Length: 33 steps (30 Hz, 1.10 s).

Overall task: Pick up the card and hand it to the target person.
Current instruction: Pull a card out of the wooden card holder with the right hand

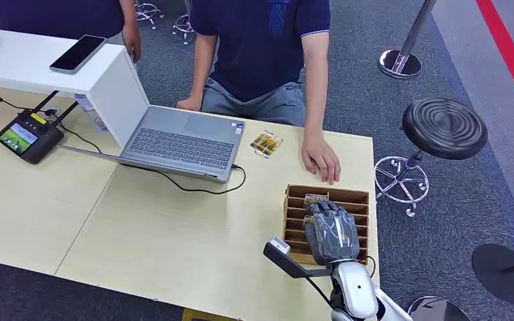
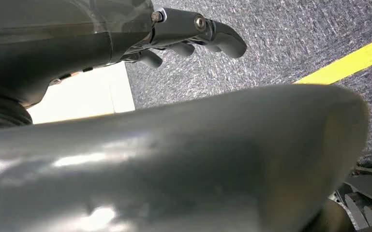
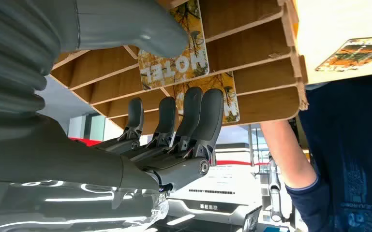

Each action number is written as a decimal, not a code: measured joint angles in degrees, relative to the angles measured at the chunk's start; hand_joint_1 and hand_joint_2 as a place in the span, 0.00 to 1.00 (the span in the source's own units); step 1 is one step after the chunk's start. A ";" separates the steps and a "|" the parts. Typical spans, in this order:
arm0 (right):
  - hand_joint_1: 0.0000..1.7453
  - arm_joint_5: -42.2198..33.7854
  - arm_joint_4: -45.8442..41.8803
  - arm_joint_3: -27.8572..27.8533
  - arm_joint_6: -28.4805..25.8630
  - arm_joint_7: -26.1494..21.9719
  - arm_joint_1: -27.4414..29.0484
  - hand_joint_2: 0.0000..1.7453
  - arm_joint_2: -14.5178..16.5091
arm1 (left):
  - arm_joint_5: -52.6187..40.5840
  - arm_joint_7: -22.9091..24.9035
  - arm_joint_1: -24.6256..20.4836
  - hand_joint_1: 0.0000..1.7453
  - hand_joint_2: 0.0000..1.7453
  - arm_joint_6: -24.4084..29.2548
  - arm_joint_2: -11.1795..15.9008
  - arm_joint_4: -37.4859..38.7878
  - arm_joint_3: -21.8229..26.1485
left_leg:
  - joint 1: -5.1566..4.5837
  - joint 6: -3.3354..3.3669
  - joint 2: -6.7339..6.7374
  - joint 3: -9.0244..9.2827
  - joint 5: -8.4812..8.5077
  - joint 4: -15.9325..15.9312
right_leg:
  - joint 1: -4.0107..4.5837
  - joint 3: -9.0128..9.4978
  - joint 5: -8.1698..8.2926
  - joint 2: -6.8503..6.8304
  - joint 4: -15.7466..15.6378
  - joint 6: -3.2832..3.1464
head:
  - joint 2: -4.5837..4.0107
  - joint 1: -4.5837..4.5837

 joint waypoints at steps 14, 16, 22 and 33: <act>0.73 0.01 1.75 -0.79 -0.46 0.34 -0.34 1.00 0.00 | -0.01 0.02 0.00 0.00 0.00 0.00 0.00 0.00 -0.01 | 0.00 0.00 0.00 0.02 0.00 0.00 | 0.00 0.01 0.00 0.01 0.00 0.00 | 0.00 -0.01; 0.74 0.02 1.90 -0.92 -0.53 0.34 -0.34 1.00 0.00 | -0.01 0.02 0.00 0.00 0.00 -0.01 0.00 0.00 -0.01 | 0.00 0.00 0.01 0.03 0.00 0.00 | 0.00 0.02 0.00 0.01 0.00 0.00 | 0.00 -0.01; 0.75 0.04 2.16 -1.02 -0.65 0.34 -0.35 1.00 0.00 | -0.02 -0.02 0.00 0.00 0.00 -0.02 0.00 0.00 -0.01 | 0.00 0.00 0.01 0.05 0.00 0.00 | 0.00 0.03 0.01 0.01 0.00 0.00 | 0.00 0.00; 0.75 0.11 2.26 -1.03 0.09 0.32 -0.42 1.00 0.00 | -0.11 -0.94 0.00 0.00 1.00 0.25 0.00 0.00 -0.01 | 0.00 0.00 0.01 0.06 0.01 0.00 | 0.00 0.04 0.01 0.01 0.00 0.00 | 0.00 0.00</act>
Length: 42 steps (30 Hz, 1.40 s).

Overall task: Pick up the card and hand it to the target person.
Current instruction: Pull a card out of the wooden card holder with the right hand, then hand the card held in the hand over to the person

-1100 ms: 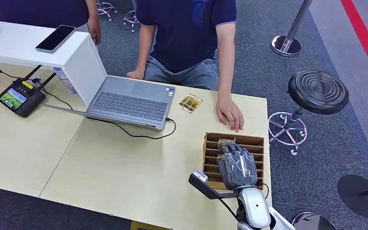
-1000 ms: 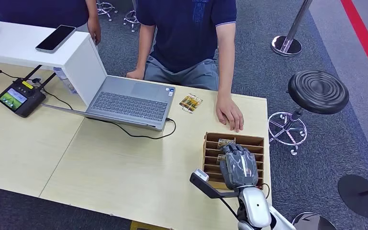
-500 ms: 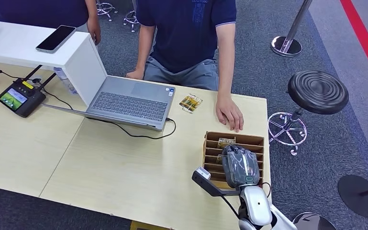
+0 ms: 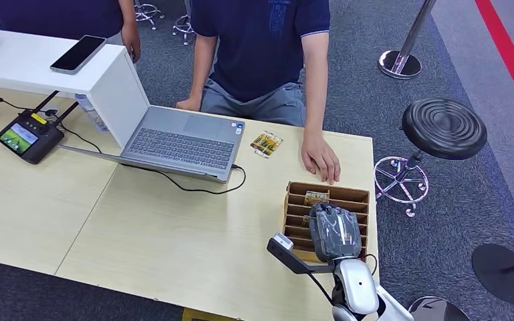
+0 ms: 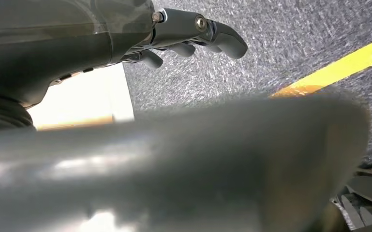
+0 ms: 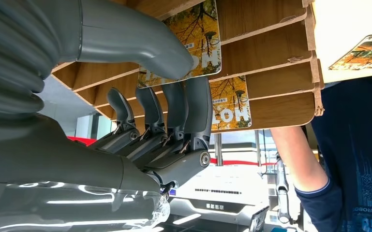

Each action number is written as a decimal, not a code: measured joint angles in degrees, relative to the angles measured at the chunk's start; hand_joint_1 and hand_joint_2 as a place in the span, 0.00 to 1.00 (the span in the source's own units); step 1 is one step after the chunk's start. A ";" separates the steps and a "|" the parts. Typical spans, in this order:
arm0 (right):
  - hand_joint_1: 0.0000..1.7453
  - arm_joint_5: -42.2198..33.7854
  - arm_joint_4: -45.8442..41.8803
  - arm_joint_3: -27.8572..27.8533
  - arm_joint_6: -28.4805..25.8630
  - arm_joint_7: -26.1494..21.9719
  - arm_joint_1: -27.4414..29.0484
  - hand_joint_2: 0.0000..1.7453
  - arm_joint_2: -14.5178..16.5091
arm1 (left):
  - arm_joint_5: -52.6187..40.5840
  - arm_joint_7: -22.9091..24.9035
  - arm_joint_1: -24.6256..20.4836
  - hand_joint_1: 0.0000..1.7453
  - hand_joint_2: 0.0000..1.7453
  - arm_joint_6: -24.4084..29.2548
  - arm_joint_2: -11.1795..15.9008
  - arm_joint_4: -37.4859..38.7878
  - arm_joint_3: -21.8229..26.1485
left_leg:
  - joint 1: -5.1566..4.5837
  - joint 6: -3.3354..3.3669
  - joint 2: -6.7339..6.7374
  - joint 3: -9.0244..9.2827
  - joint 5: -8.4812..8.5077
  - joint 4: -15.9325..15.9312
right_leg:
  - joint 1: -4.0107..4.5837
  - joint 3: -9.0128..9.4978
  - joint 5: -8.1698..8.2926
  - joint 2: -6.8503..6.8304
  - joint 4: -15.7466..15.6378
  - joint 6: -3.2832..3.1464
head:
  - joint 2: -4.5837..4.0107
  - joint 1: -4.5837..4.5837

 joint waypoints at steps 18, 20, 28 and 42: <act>0.75 -0.33 -0.62 -0.38 -1.76 0.01 -0.14 1.00 -0.02 | 0.06 -1.86 -1.25 0.00 1.00 0.80 0.05 0.00 0.08 | 0.00 -0.01 -0.01 0.01 0.03 0.00 | 0.00 0.06 0.01 -0.01 0.01 0.00 | 0.00 0.00; 0.75 -0.59 -1.47 -0.96 -2.28 0.42 -0.53 1.00 -0.21 | 0.12 -1.74 -1.53 0.00 1.00 0.51 0.09 0.00 0.09 | -0.01 0.00 -0.01 0.01 0.03 0.00 | -0.01 0.06 0.02 -0.01 0.01 0.01 | 0.00 -0.01; 0.75 -4.19 -9.36 -4.89 -3.03 2.49 -4.87 1.00 -2.94 | 0.15 -1.59 -1.80 0.00 1.00 -0.68 0.29 0.00 0.08 | -0.02 0.00 0.00 0.01 0.03 0.02 | -0.01 0.04 0.03 0.02 0.01 0.02 | 0.00 0.00; 0.56 -12.45 -26.98 -9.44 1.25 5.13 -16.09 1.00 -9.11 | -0.13 -1.20 -2.00 0.00 1.00 -1.36 0.31 0.04 0.02 | -0.02 0.00 0.00 0.00 0.03 0.02 | -0.01 0.03 0.03 0.01 0.01 0.02 | 0.00 0.00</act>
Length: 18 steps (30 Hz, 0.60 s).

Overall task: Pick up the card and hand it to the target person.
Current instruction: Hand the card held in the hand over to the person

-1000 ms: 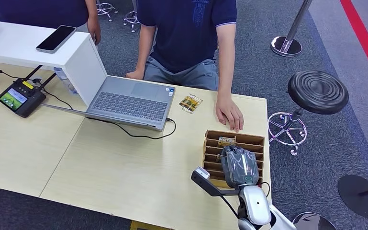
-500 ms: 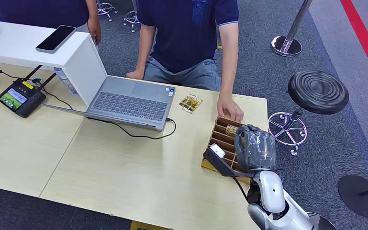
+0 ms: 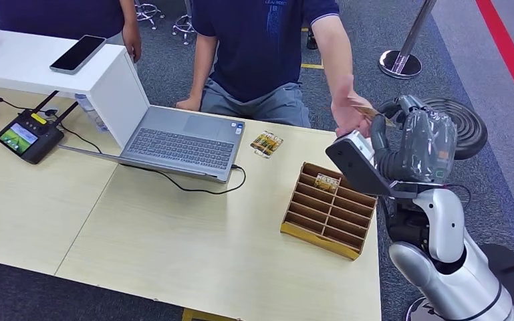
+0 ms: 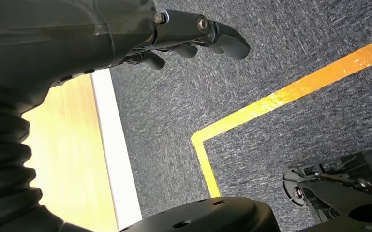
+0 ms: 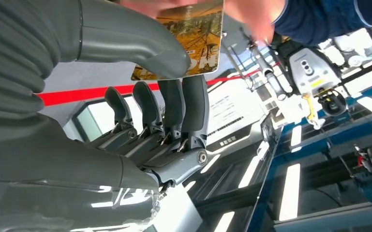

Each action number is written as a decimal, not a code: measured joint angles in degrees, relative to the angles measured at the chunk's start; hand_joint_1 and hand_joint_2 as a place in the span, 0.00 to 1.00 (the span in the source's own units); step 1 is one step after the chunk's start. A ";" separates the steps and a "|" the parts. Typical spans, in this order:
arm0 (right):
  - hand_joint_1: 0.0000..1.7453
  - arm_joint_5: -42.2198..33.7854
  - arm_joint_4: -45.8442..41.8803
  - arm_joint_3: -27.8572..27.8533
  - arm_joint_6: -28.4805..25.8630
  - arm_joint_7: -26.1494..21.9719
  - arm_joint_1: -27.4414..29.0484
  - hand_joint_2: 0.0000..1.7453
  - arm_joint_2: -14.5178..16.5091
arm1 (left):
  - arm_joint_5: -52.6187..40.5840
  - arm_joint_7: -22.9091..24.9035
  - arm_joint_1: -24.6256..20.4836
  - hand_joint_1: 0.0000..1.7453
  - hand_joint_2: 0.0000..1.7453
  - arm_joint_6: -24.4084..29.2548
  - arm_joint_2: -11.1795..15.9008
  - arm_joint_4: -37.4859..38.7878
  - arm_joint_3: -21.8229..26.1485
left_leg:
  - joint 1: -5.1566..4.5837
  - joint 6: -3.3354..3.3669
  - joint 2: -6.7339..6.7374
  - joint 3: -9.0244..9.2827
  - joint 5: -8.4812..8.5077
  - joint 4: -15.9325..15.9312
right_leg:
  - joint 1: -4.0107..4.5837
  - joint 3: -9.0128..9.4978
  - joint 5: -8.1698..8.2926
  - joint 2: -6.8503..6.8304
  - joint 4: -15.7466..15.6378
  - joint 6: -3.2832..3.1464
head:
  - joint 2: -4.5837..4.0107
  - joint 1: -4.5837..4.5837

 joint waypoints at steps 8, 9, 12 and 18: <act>1.00 -2.58 -1.25 0.47 0.16 -1.33 -0.12 1.00 -0.07 | 0.20 -0.32 -0.16 0.00 1.00 -1.78 0.00 0.00 0.02 | 0.00 0.00 -0.01 -0.01 0.00 0.00 | 0.00 0.00 0.00 -0.01 0.00 0.00 | 0.00 0.01; 0.87 -2.78 -1.24 0.58 0.14 -1.50 -0.06 1.00 -0.07 | 0.19 -0.24 -0.18 0.00 1.00 -1.81 0.00 0.00 0.02 | 0.00 0.00 -0.01 -0.02 0.00 0.00 | 0.00 0.00 0.00 -0.02 0.00 0.00 | 0.00 0.01; 0.12 -3.17 -1.24 1.11 -0.03 -1.79 0.28 1.00 -0.07 | 0.14 0.25 -0.20 0.00 0.25 -1.84 0.00 0.00 -0.01 | 0.00 0.00 -0.03 -0.04 0.00 0.00 | 0.00 -0.02 0.00 -0.04 0.00 0.00 | 0.00 0.00; 0.00 -3.54 -1.24 1.90 -1.31 -1.31 1.30 0.00 -0.10 | 0.14 1.69 0.46 0.00 0.00 -2.43 -0.07 0.00 -0.40 | 0.00 0.00 -0.02 -0.06 -0.01 0.00 | 0.00 -0.09 -0.02 -0.03 -0.01 -0.01 | 0.00 0.01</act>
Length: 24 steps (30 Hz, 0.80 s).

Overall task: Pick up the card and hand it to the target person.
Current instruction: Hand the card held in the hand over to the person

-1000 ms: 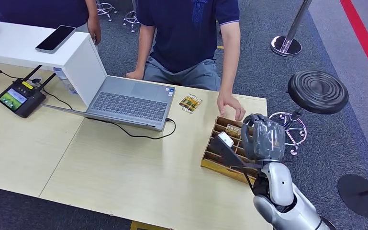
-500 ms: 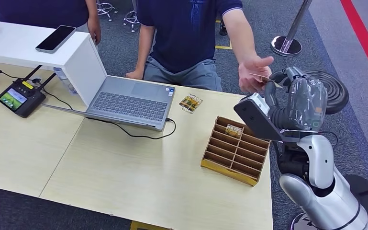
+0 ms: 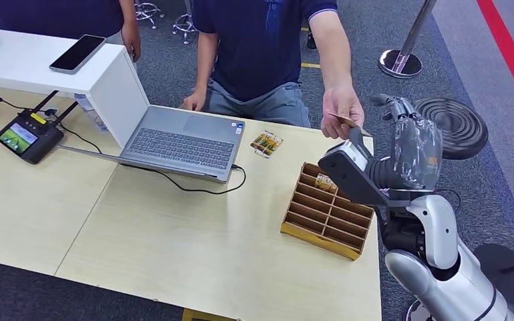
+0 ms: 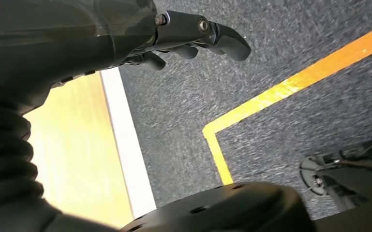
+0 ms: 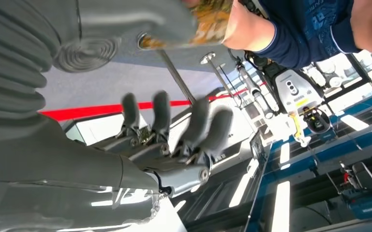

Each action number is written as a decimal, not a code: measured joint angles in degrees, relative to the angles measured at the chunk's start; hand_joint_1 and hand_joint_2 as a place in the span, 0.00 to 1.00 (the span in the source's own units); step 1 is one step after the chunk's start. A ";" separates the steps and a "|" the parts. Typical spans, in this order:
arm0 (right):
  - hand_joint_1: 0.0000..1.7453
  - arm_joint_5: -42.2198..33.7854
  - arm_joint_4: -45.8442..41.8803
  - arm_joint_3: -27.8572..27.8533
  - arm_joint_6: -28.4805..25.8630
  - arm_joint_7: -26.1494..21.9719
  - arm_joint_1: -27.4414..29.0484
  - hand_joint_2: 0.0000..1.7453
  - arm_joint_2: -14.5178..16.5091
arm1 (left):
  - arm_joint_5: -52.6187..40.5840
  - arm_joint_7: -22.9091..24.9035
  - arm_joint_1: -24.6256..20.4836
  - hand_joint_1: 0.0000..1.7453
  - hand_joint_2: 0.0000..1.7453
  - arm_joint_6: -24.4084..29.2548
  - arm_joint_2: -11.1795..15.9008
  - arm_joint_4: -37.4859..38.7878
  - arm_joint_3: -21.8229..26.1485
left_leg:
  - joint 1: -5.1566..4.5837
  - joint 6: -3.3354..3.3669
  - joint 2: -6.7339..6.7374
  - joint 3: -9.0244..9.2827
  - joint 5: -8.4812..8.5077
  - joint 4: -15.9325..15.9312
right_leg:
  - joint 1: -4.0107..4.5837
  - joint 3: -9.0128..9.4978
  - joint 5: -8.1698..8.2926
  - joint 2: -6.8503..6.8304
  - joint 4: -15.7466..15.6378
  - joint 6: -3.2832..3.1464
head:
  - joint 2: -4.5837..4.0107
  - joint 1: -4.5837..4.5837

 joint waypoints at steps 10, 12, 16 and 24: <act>0.00 -4.64 0.71 -4.46 -10.86 2.92 10.62 0.00 -3.21 | 0.13 0.45 0.89 0.00 0.00 -0.06 -0.06 0.00 -0.59 | 0.00 0.01 -0.01 0.00 -0.03 0.00 | 0.00 -0.01 0.00 -0.02 -0.03 0.00 | 0.00 -0.01; 0.00 -6.09 1.89 -6.42 -12.99 3.28 13.96 0.00 -4.15 | 0.20 0.44 0.93 0.00 0.00 -0.02 -0.06 0.00 -0.61 | 0.00 0.01 -0.02 -0.01 -0.04 0.00 | 0.00 -0.01 -0.01 -0.03 -0.03 0.00 | 0.00 -0.01; 0.00 -10.47 6.71 -11.25 -16.65 3.10 21.03 0.00 -5.71 | 0.27 0.38 1.03 0.00 0.00 0.16 -0.06 0.00 -0.61 | 0.00 0.02 -0.06 -0.04 -0.06 0.00 | 0.00 -0.02 -0.02 -0.07 -0.04 0.01 | 0.00 -0.01; 0.00 -17.01 20.86 -21.95 -18.41 -1.65 31.54 0.00 -6.29 | 0.36 0.85 1.30 0.00 0.00 0.46 -0.06 0.02 -0.61 | -0.01 0.01 -0.06 -0.05 -0.08 0.00 | 0.00 -0.05 -0.03 -0.07 -0.05 0.01 | 0.00 0.00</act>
